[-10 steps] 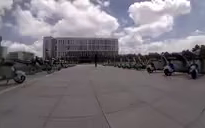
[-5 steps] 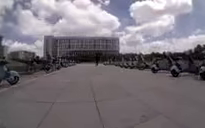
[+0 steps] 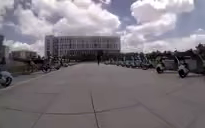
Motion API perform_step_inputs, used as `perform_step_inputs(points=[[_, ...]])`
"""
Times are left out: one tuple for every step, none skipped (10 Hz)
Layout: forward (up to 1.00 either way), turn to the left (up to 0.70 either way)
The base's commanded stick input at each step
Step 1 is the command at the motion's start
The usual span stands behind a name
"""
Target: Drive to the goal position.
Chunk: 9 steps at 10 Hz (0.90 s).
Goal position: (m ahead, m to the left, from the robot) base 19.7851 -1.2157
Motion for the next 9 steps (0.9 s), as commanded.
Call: perform_step_inputs(points=[[0.7,0.0],[0.7,0.0],[0.7,0.0],[0.7,0.0],[0.7,0.0],[0.7,0.0],[0.7,0.0],[0.7,0.0],[0.7,0.0]])
